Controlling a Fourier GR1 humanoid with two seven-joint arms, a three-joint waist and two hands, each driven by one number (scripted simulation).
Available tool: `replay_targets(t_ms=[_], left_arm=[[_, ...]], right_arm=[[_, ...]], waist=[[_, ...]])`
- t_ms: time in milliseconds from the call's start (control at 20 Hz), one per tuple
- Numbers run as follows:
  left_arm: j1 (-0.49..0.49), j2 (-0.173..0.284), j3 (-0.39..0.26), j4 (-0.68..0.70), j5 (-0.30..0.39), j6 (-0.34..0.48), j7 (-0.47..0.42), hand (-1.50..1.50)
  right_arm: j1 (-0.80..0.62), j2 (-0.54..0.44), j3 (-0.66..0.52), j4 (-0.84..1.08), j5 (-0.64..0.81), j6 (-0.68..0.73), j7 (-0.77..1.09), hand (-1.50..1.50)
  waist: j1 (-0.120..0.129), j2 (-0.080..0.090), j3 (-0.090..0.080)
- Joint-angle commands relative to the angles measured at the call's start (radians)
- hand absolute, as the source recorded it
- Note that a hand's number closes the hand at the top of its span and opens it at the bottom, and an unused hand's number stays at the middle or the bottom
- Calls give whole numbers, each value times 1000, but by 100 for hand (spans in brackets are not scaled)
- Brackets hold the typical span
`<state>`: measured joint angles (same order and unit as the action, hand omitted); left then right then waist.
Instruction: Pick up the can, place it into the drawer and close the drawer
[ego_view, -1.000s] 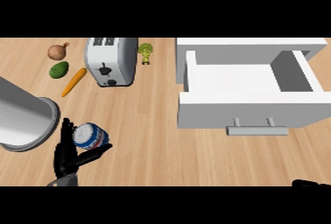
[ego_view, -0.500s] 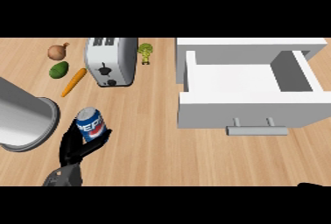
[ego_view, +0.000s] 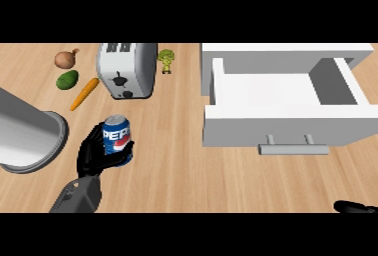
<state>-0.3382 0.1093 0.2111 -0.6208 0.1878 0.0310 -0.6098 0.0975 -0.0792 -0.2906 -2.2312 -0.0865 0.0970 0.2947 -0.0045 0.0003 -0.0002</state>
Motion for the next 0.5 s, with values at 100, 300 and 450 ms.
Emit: replay_targets(t_ms=[100,300,450], left_arm=[[-116,-31,1,124,-3,-24,-60,150],[-228,-56,-31,160,-26,-31,-7,150],[-279,-41,-35,143,-22,-55,31,150]], right_arm=[[18,-27,-42,-54,-66,30,29,-150],[-38,6,5,15,23,-19,-11,-150],[-18,-4,-12,17,14,-3,-26,-150]], waist=[[-12,2,-1],[-13,5,-1],[-9,2,0]])
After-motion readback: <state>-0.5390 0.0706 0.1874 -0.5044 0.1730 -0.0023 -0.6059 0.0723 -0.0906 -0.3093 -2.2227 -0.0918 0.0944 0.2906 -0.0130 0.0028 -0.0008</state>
